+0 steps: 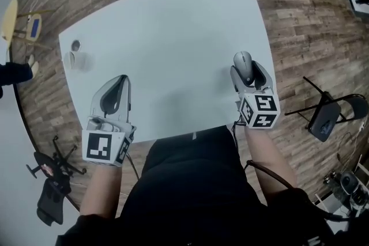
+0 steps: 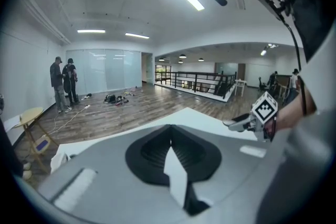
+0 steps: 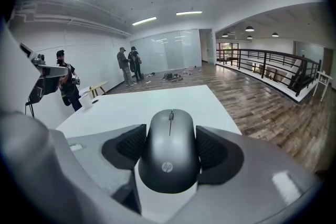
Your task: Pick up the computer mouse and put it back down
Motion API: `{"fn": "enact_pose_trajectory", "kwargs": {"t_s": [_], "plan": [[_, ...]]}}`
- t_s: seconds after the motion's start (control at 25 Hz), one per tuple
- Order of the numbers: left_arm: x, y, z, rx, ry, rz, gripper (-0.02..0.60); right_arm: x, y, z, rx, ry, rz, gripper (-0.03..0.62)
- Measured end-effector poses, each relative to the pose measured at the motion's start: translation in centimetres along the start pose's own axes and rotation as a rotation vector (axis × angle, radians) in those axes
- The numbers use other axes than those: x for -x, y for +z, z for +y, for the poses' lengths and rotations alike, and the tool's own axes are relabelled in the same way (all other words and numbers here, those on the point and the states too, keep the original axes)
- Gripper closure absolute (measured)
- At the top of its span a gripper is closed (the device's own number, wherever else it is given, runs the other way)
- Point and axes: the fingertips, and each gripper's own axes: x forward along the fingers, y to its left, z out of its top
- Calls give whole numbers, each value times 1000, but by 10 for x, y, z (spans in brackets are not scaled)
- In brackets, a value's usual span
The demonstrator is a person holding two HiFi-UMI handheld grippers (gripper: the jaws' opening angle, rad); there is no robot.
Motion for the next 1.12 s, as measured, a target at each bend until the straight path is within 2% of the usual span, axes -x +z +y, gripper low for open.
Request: {"fn": "enact_pose_trajectory", "kwargs": {"t_s": [0.52, 0.76, 0.96, 1.12], "plan": [[-27, -12, -5, 5, -47, 82, 577, -22, -32, -2, -16, -9, 70, 298], [-39, -4, -4, 11, -53, 82, 577, -31, -37, 0, -42, -11, 85, 298], [-41, -1, 3, 81, -49, 84, 577, -36, -41, 3, -63, -21, 110, 298], [-44, 4, 6, 88, -53, 87, 577, -38, -45, 4, -63, -27, 130, 298]]}}
